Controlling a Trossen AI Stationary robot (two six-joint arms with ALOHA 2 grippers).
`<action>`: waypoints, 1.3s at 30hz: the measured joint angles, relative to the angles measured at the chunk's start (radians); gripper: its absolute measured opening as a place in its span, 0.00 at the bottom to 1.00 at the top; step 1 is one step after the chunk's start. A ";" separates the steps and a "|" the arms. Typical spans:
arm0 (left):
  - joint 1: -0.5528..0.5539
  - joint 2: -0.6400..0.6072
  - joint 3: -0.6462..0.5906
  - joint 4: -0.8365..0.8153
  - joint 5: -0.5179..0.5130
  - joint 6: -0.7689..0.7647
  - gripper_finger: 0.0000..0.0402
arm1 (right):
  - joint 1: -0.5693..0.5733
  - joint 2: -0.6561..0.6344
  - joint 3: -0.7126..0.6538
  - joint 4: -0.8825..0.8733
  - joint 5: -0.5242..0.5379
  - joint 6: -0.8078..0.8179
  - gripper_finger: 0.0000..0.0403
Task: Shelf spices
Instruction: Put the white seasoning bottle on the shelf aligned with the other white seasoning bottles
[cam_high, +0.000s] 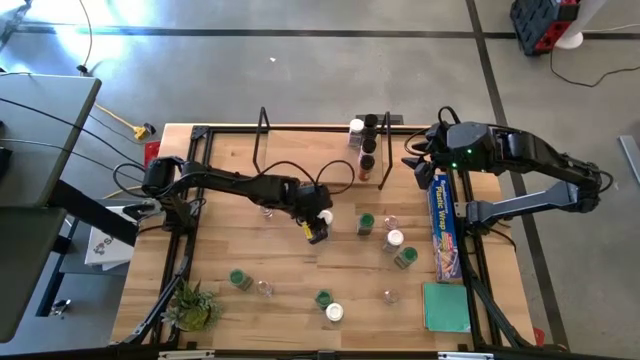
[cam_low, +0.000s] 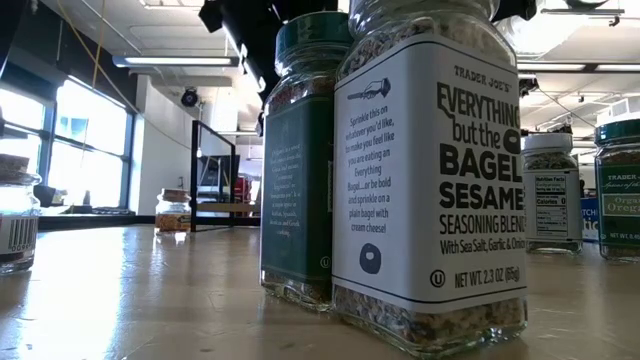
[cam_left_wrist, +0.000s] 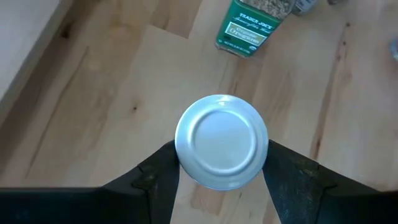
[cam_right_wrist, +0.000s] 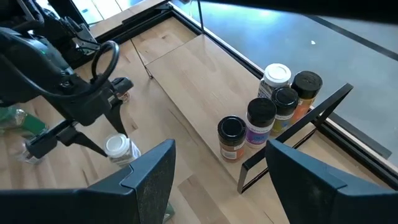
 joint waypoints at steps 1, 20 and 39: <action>-0.003 0.000 0.000 0.000 -0.008 -0.003 0.50 | 0.000 0.000 0.000 0.000 -0.001 -0.001 0.60; -0.007 0.001 0.015 -0.001 0.127 0.551 0.79 | 0.000 0.000 0.000 0.000 -0.001 -0.001 0.60; 0.002 0.006 -0.013 0.118 0.235 0.846 0.78 | 0.000 0.000 0.000 0.001 0.016 0.033 0.60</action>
